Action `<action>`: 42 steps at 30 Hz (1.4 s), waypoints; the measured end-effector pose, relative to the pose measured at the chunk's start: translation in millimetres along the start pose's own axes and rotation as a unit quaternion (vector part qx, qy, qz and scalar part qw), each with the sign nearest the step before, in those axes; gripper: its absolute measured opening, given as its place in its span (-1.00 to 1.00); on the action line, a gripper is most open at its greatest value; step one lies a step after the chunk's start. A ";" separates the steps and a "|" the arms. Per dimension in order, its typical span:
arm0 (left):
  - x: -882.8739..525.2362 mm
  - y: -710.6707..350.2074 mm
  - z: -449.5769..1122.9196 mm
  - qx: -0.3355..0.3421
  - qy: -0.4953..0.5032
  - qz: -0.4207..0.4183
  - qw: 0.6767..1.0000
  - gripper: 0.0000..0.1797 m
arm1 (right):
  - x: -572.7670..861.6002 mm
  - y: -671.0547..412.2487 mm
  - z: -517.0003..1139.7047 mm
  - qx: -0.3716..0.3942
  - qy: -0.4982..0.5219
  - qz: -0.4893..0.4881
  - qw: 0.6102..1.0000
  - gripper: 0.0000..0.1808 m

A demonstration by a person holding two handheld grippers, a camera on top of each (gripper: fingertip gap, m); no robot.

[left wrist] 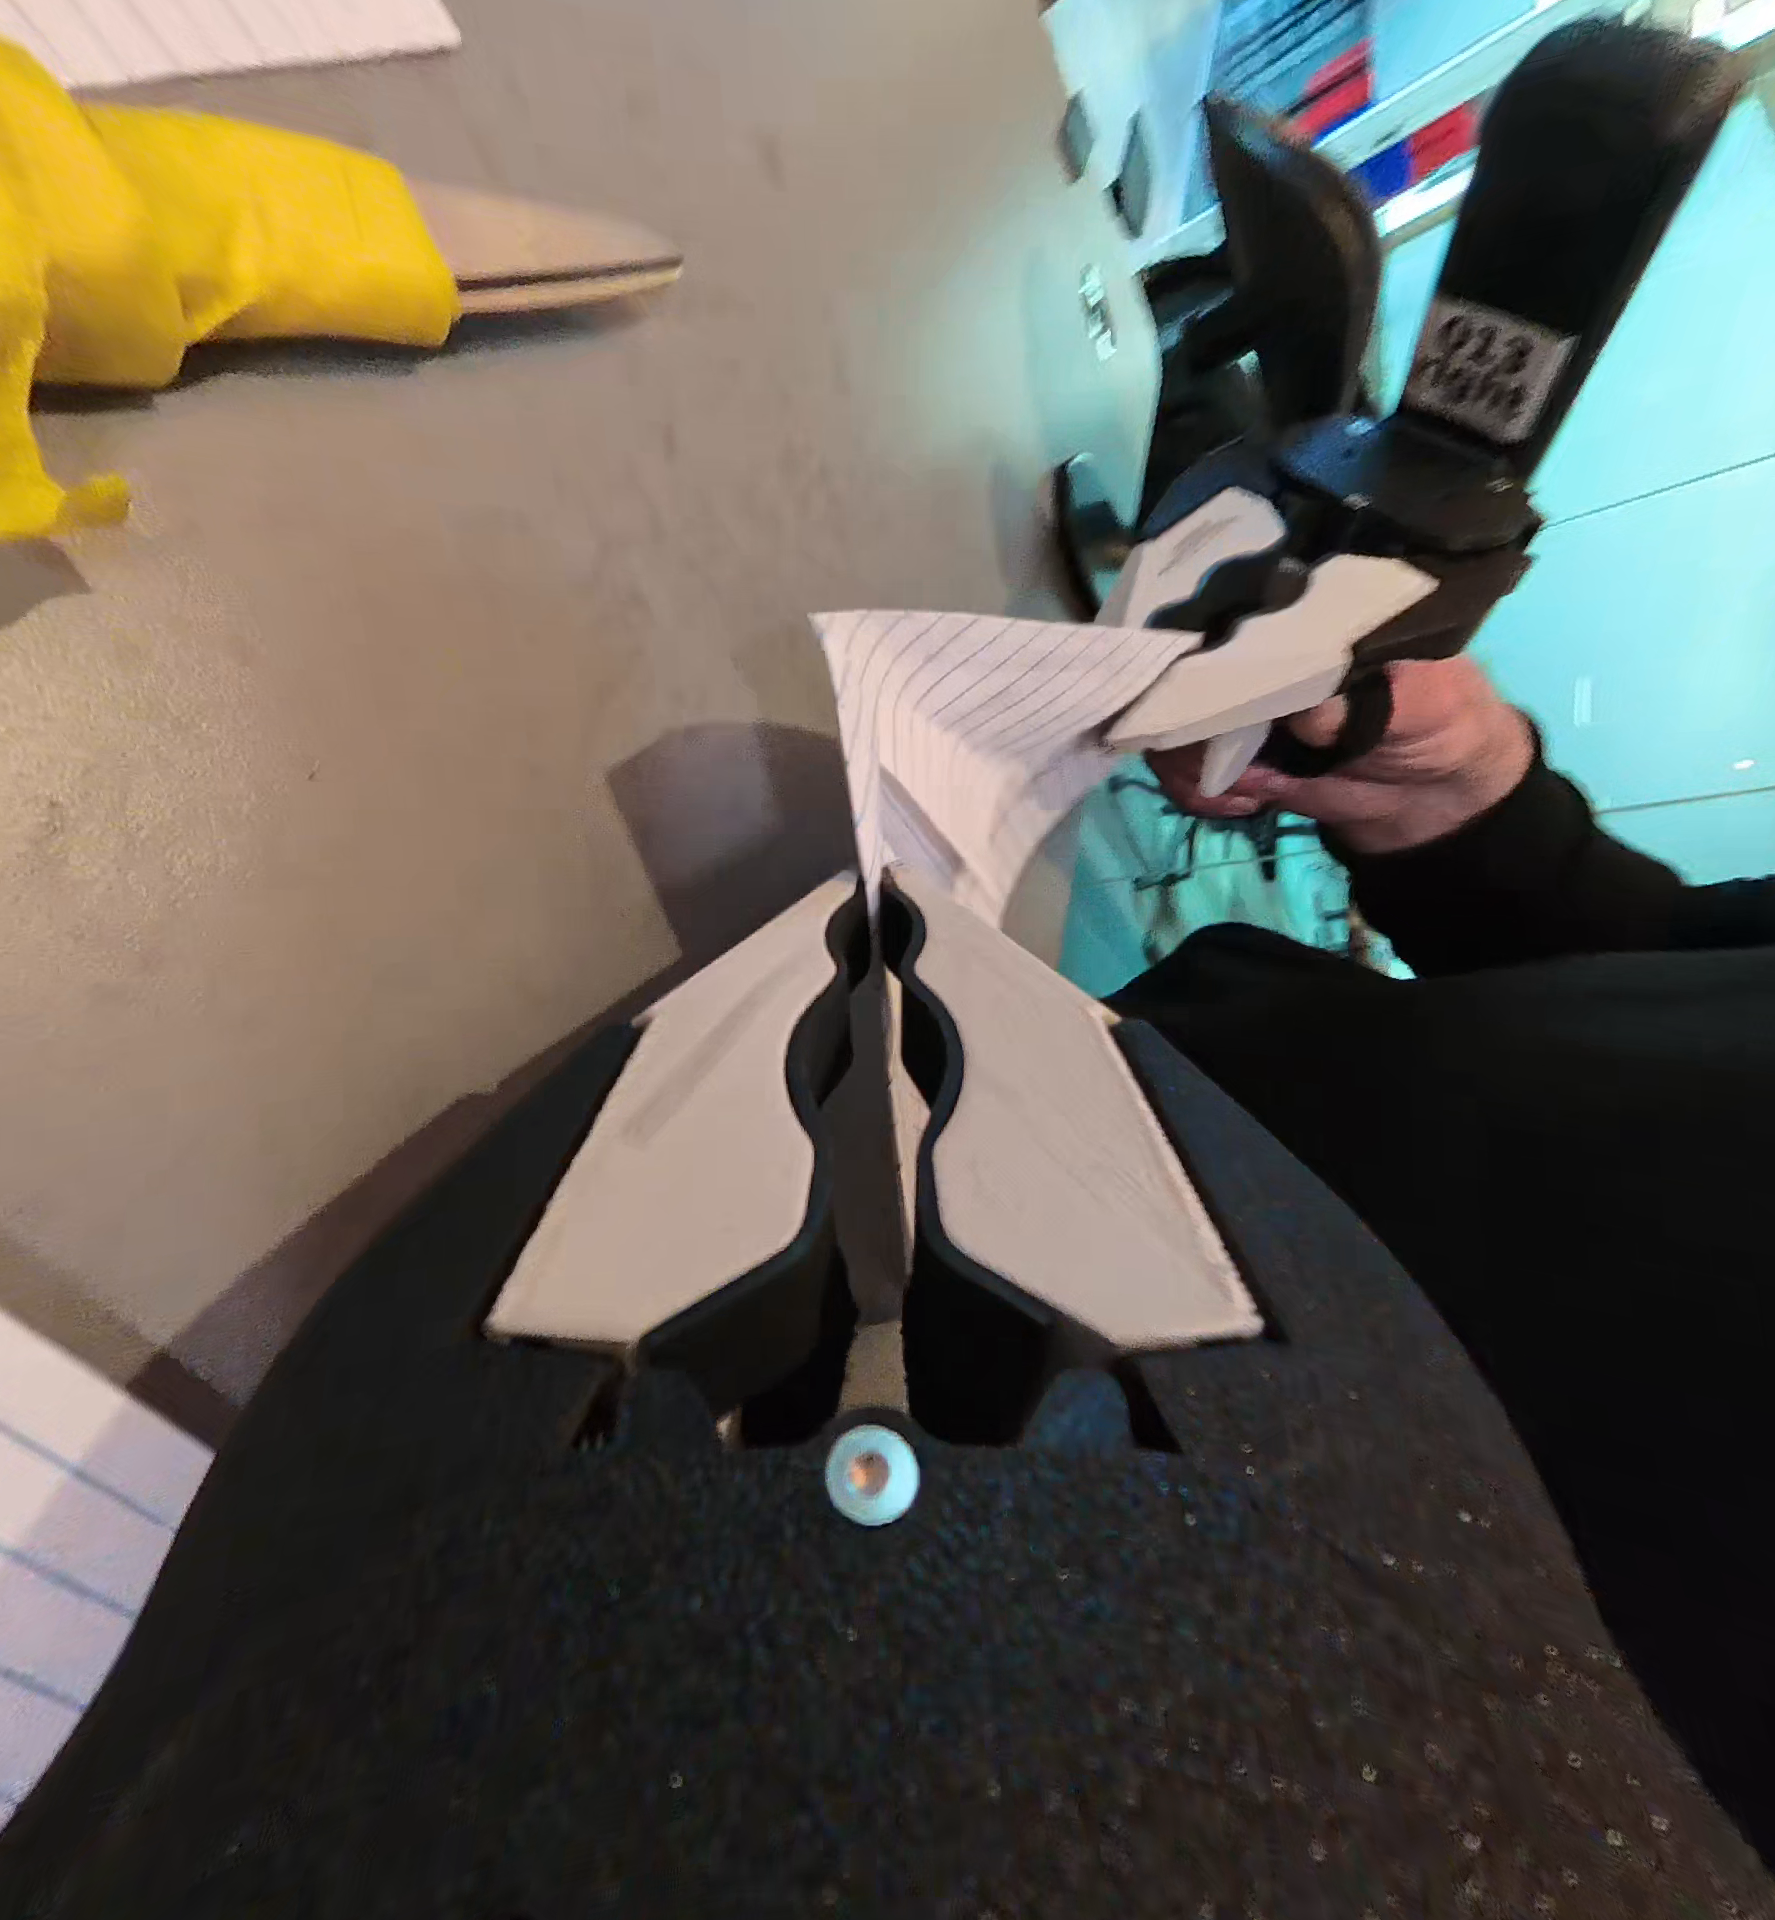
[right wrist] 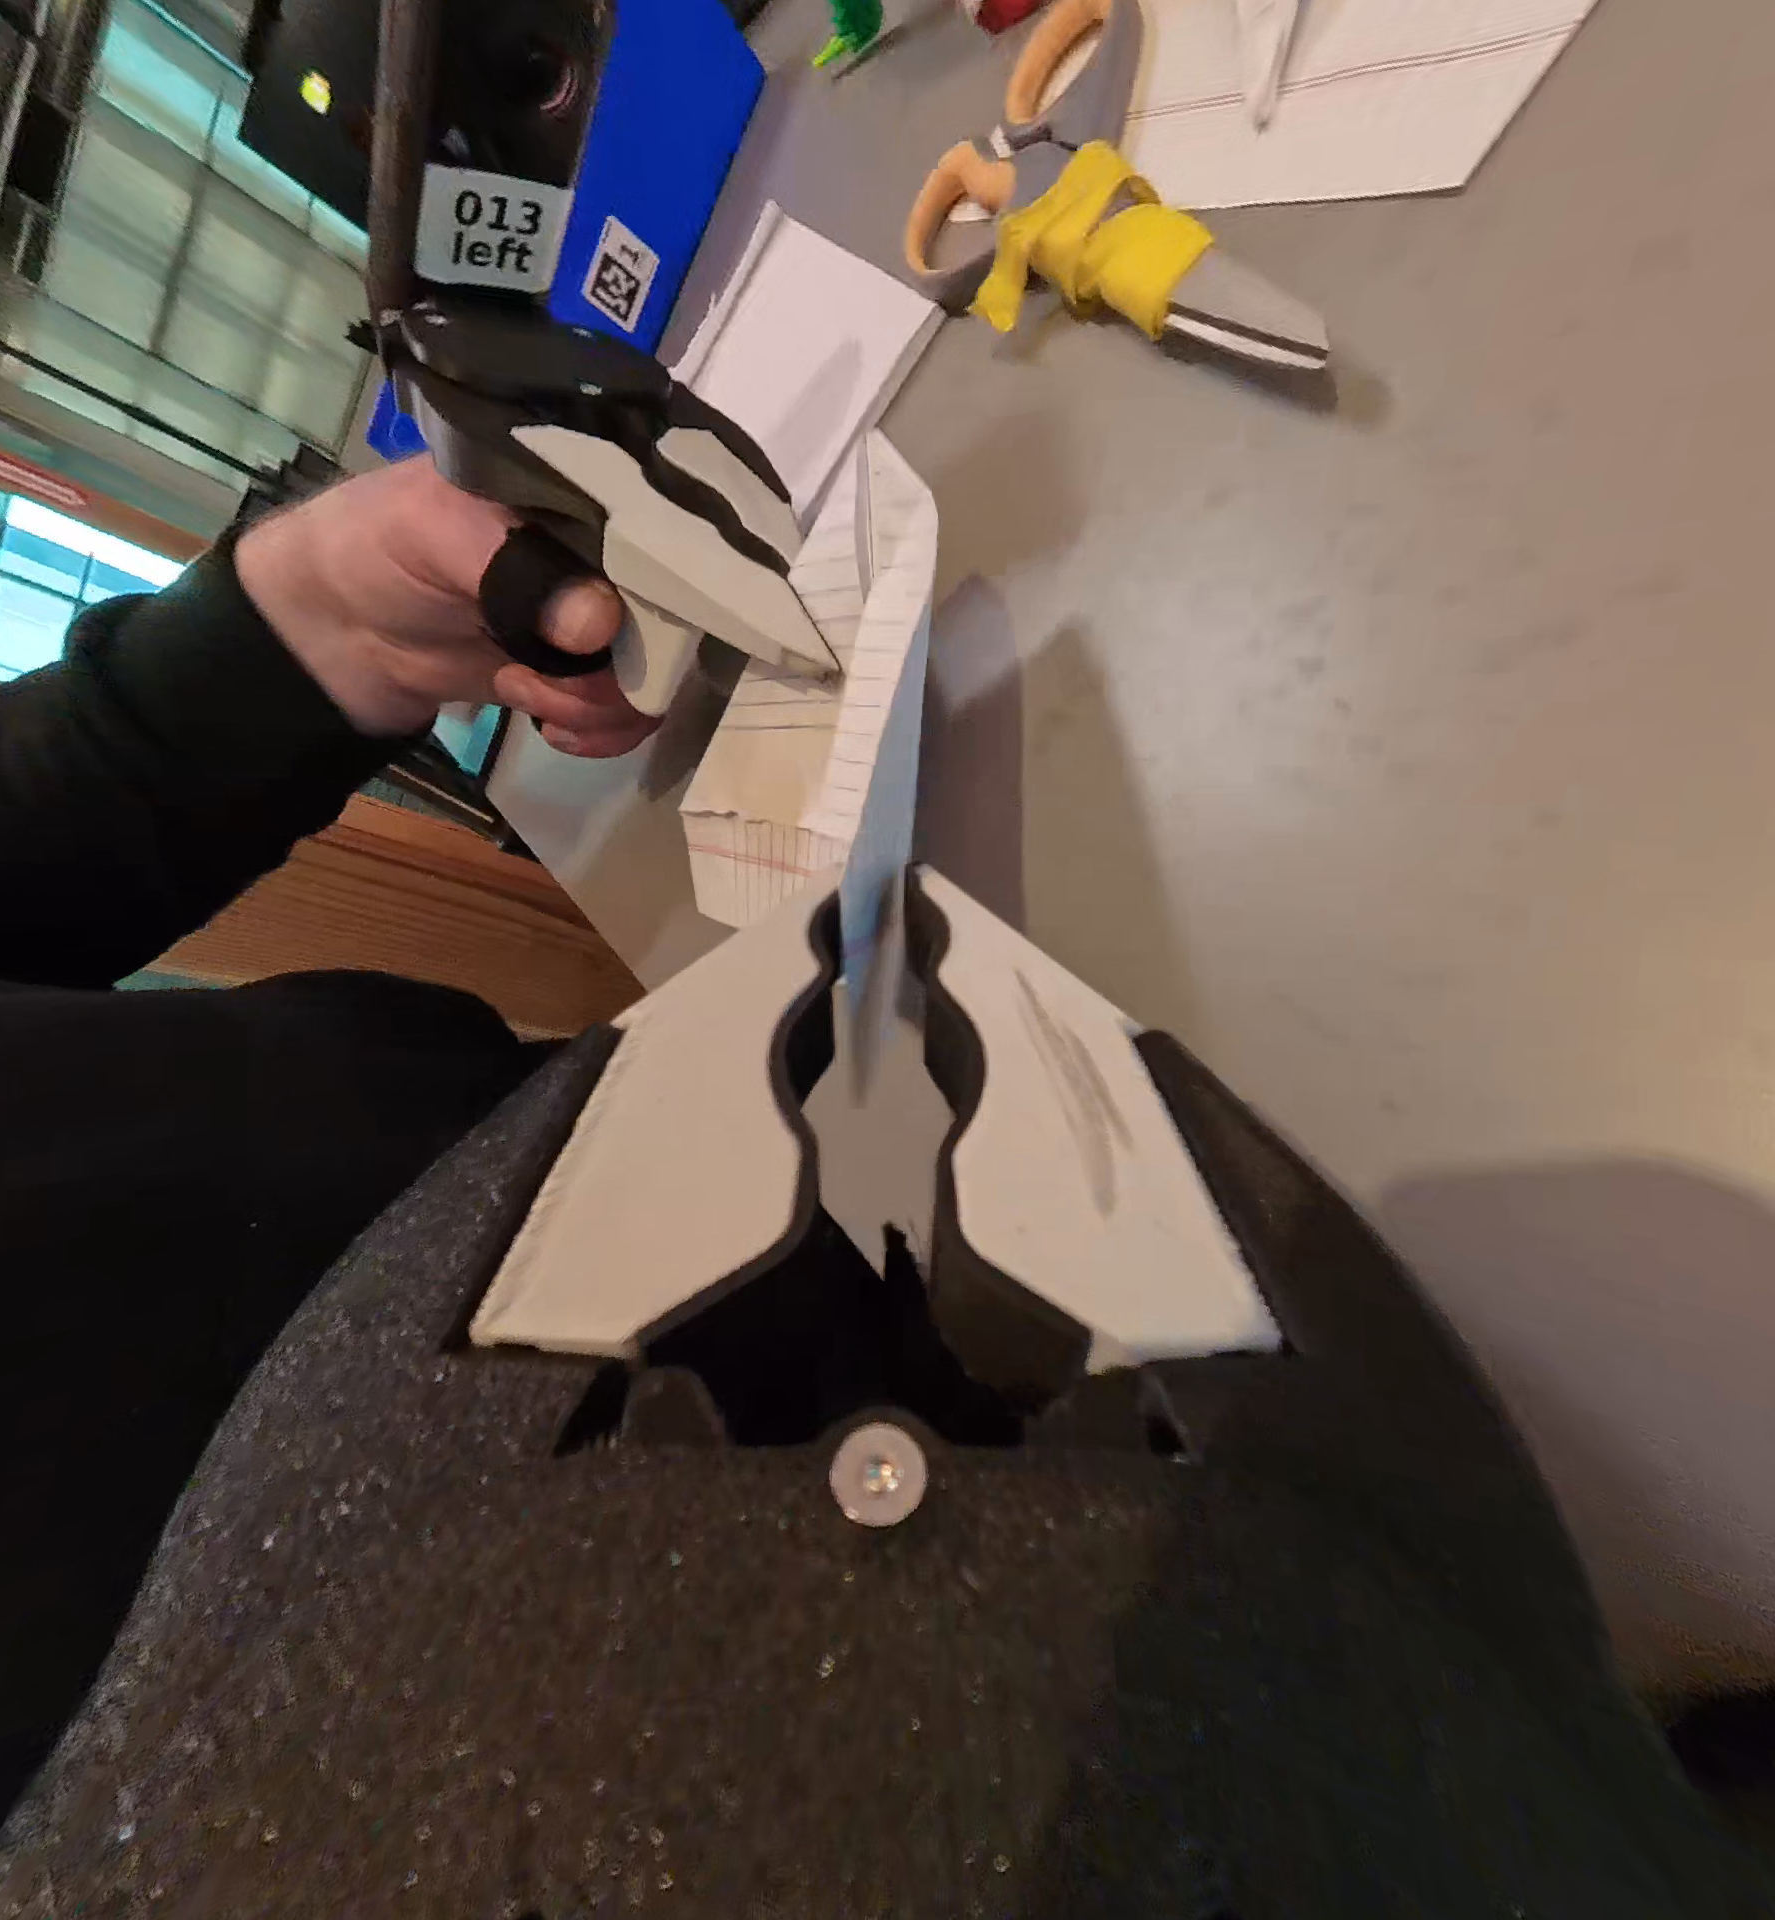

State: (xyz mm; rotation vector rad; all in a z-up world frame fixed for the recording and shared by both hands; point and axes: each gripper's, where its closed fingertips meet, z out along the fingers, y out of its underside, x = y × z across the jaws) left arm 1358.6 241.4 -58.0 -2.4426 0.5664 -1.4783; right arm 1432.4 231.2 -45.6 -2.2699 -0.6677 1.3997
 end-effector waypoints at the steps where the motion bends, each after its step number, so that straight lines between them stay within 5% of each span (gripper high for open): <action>1: -3.7 3.7 2.9 -0.013 -0.013 0.000 1.000 -1.00 | -0.8 -0.7 -1.2 0.008 -0.009 -0.004 1.000 -0.90; 5: -18.1 12.0 7.2 -0.044 -0.060 0.017 0.997 -1.00 | 2.0 -2.5 -11.0 0.001 -0.037 0.012 0.999 -0.63; 12: -17.5 9.7 12.7 -0.045 -0.071 0.021 0.996 -1.00 | 22.0 5.8 12.0 -0.074 0.025 -0.062 0.995 -1.00; 22: -27.5 -27.3 -11.8 0.074 -0.221 0.135 0.963 -0.58 | 30.4 8.5 20.4 -0.098 0.081 -0.102 0.987 -1.00; 28: -21.9 -17.6 0.5 0.047 -0.330 0.358 0.872 -0.83 | 31.9 7.7 21.7 -0.096 0.092 -0.103 0.986 -1.00; 34: -35.0 -8.5 4.8 0.019 -0.366 0.370 0.854 -0.91 | 29.8 8.3 22.9 -0.097 0.091 -0.127 0.983 -1.00; 42: -33.7 -7.4 8.0 0.007 -0.356 0.381 0.853 -0.98 | 9.0 7.8 24.9 -0.120 0.111 -0.308 0.937 -0.92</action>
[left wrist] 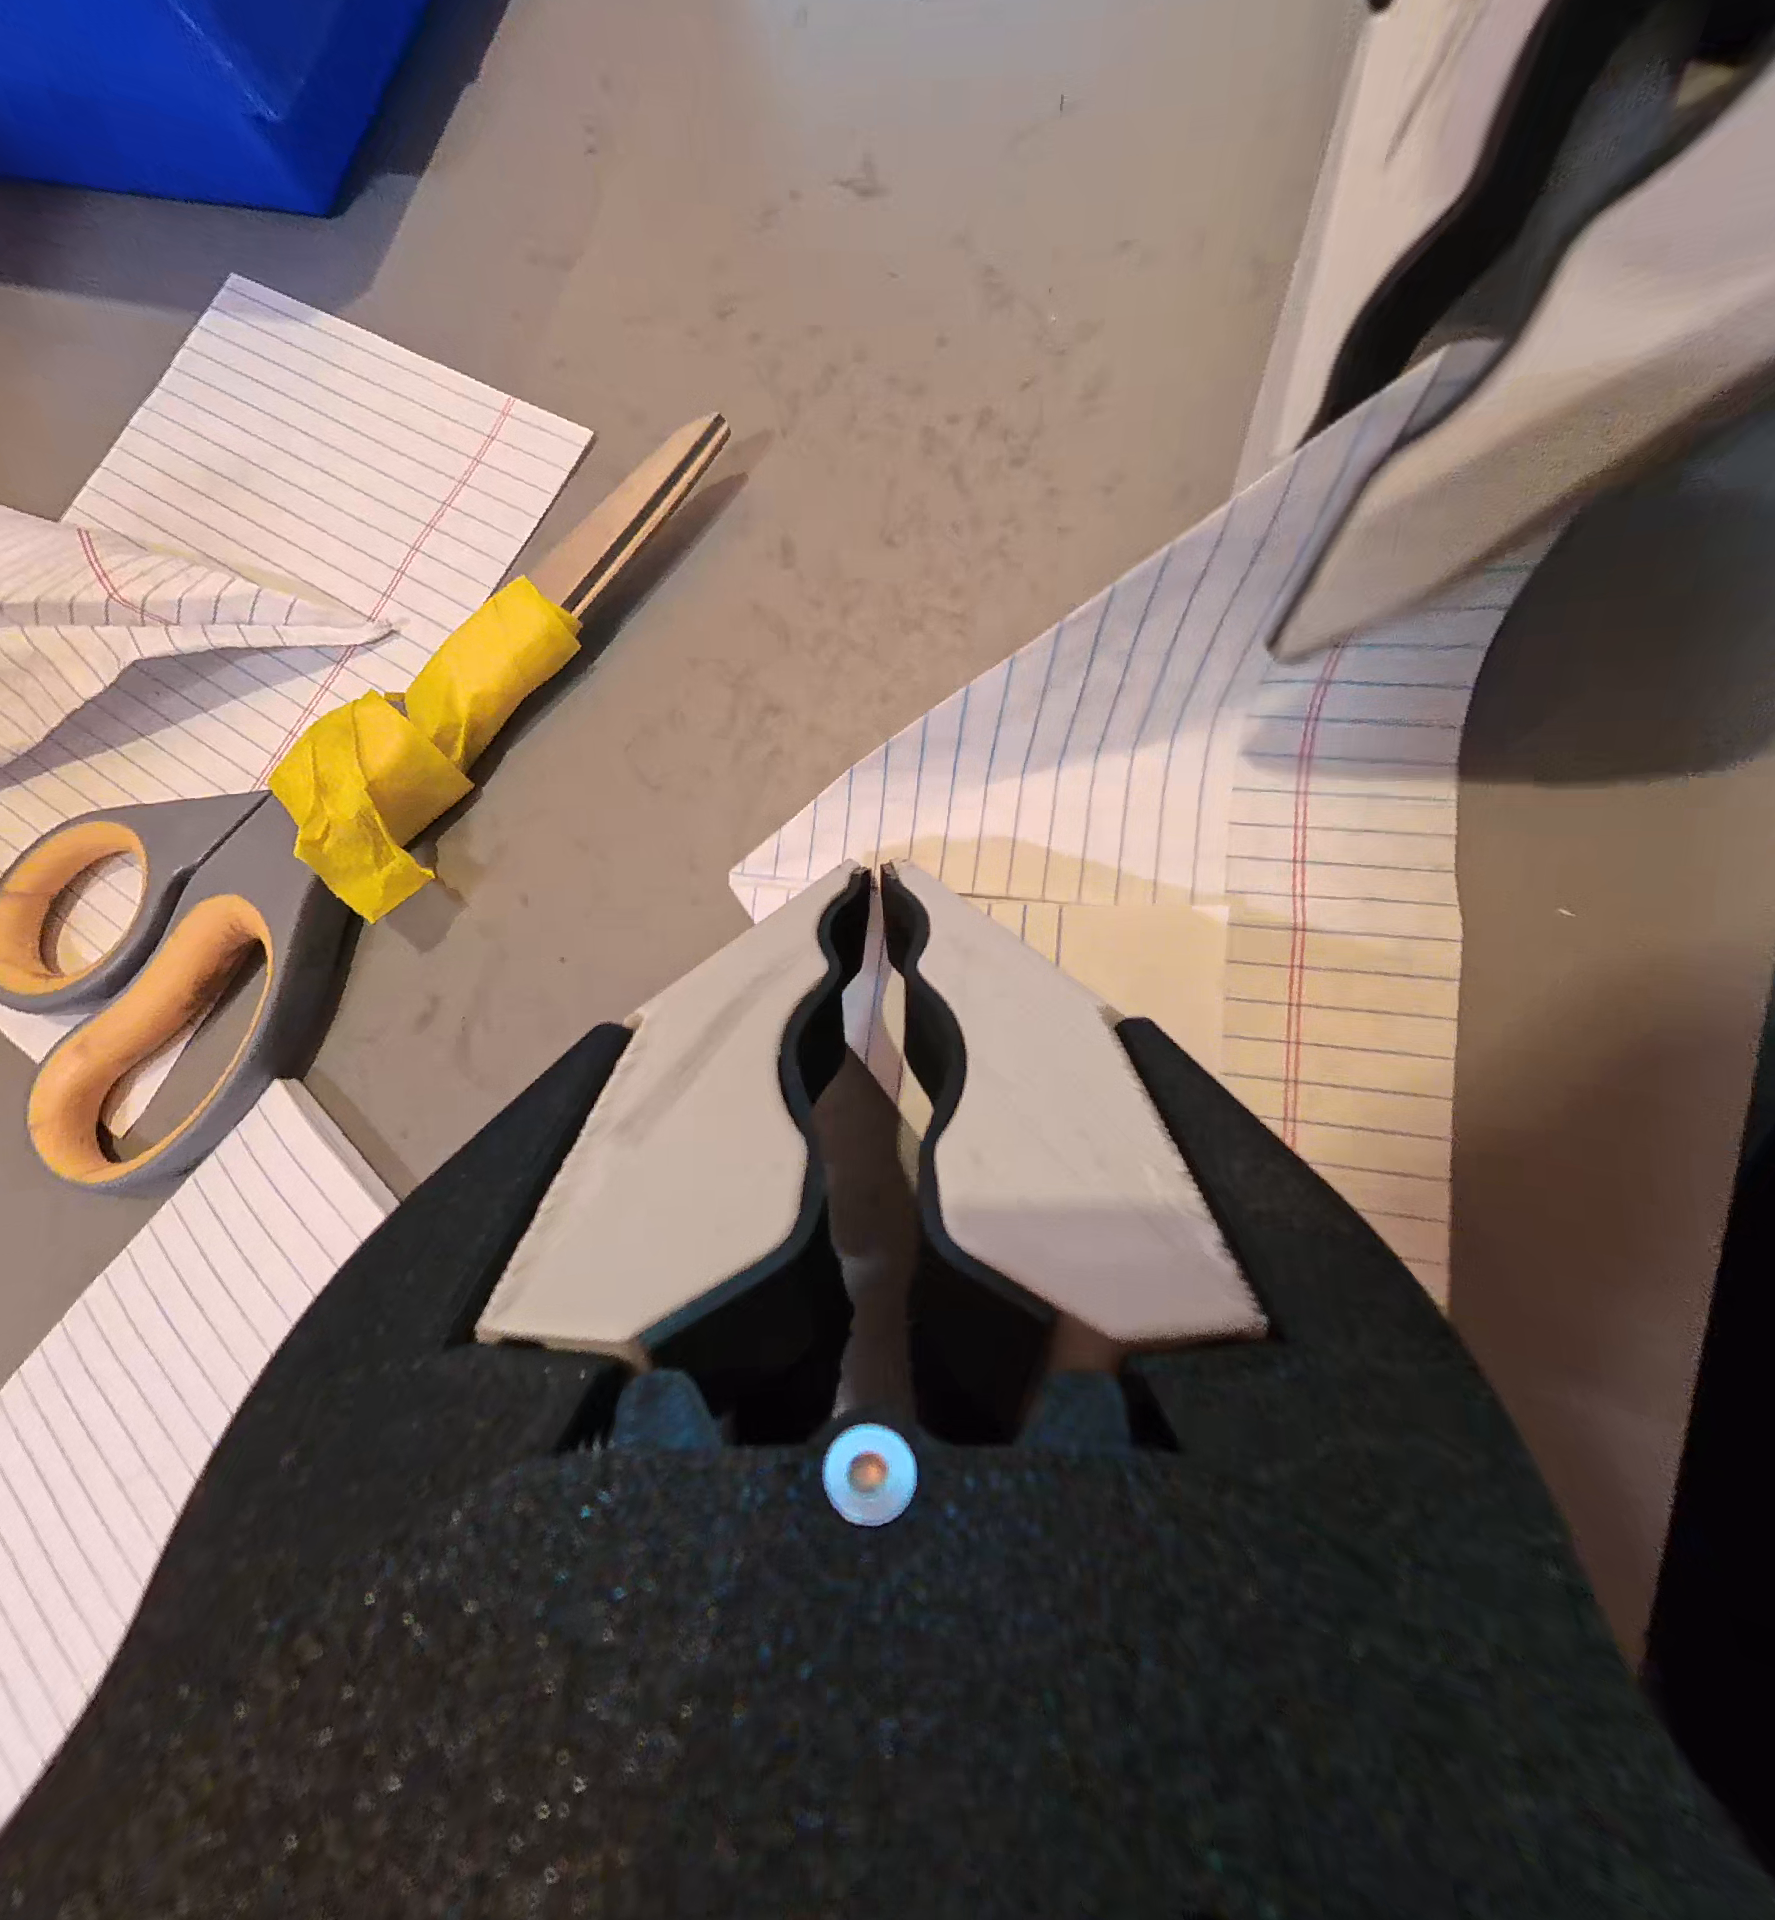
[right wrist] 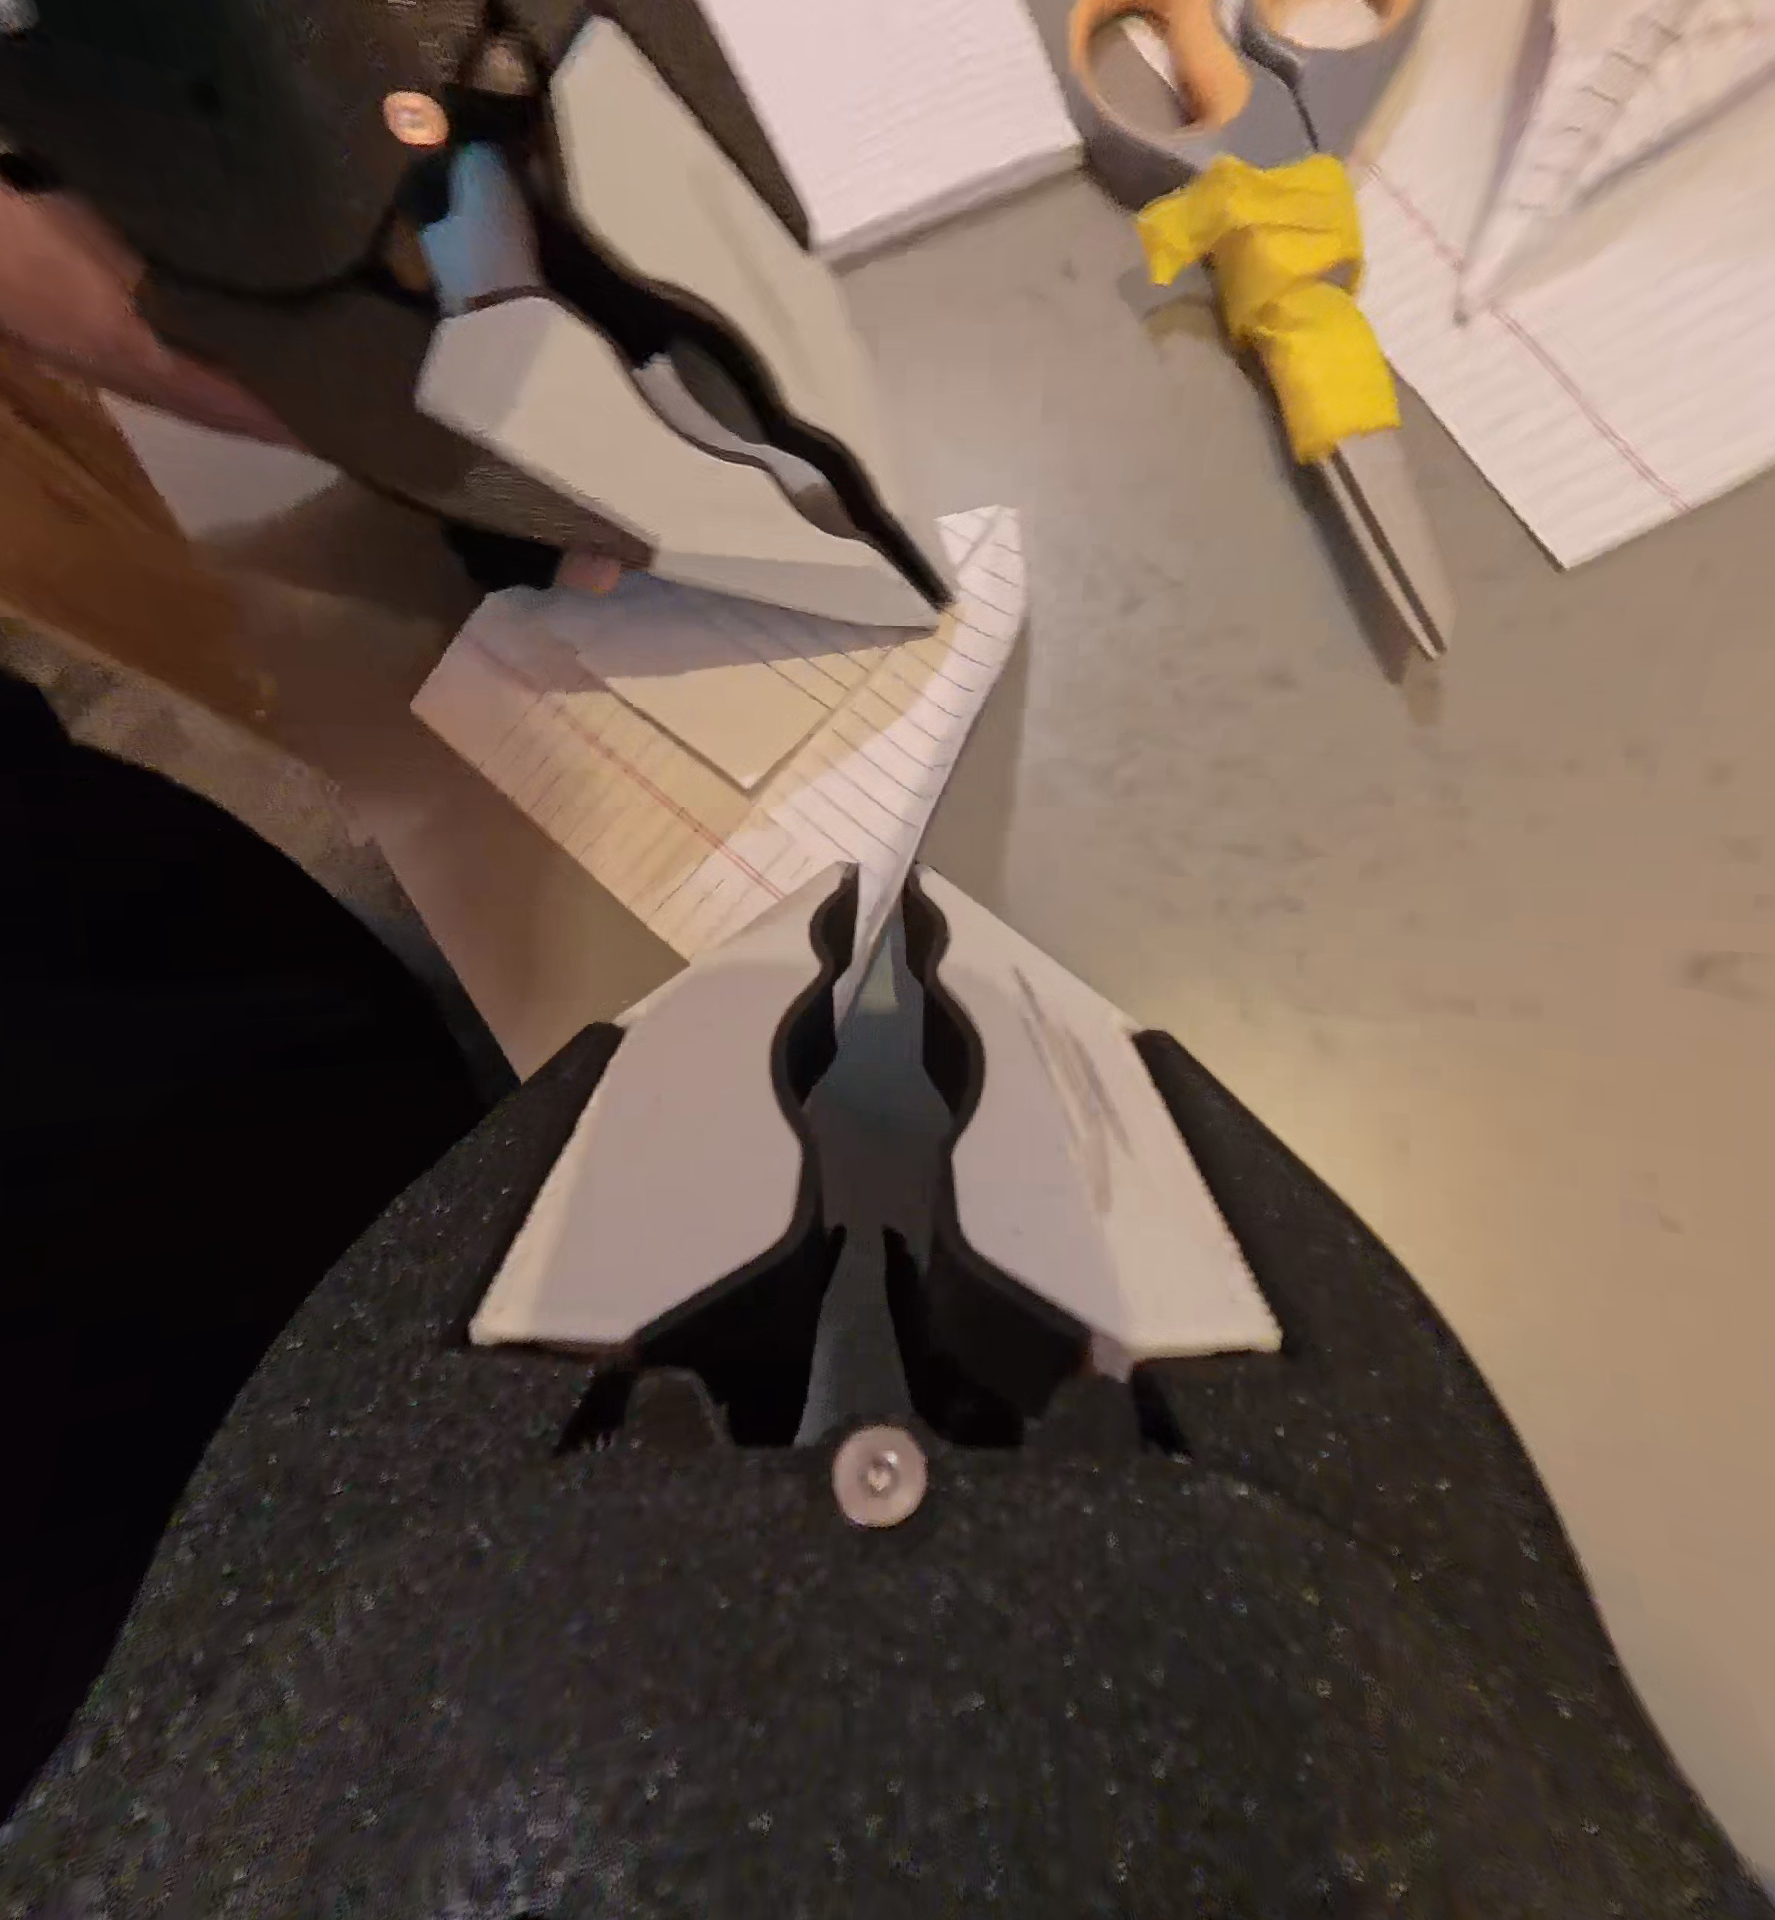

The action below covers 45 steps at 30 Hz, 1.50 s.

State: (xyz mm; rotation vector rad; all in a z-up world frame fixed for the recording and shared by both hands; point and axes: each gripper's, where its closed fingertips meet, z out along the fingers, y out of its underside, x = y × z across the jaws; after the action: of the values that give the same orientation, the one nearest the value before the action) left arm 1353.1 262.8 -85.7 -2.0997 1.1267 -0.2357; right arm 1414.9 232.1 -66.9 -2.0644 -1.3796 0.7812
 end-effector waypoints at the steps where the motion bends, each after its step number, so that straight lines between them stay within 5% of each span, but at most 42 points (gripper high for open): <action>1: 0.1 -0.1 0.1 0.000 0.003 -0.002 1.000 -0.98 | -6.6 -2.6 0.3 0.004 -0.014 -0.019 1.000 -0.89; 6: 0.5 -0.2 0.1 0.002 0.014 0.004 1.000 -0.99 | -16.7 -15.3 2.4 0.024 -0.114 0.041 0.992 -0.49; 11: 1.3 -0.3 0.1 0.003 0.016 0.006 1.000 -0.99 | -7.2 -25.0 9.5 0.028 -0.186 0.067 0.980 -0.35; 25: 1.5 -0.1 1.3 0.006 0.015 0.006 1.000 -0.99 | -21.0 -27.8 31.3 -0.015 -0.170 -0.112 0.979 -0.38; 45: -0.2 -1.2 0.3 0.007 0.039 -0.024 0.999 -0.95 | -22.7 -15.2 40.2 -0.052 -0.150 -0.173 0.972 -0.32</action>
State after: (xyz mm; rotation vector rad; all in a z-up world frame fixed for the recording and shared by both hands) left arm 1353.9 263.6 -85.1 -2.1226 1.1185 -0.3502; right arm 1369.6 220.4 -80.2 -1.7541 -1.9204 0.9072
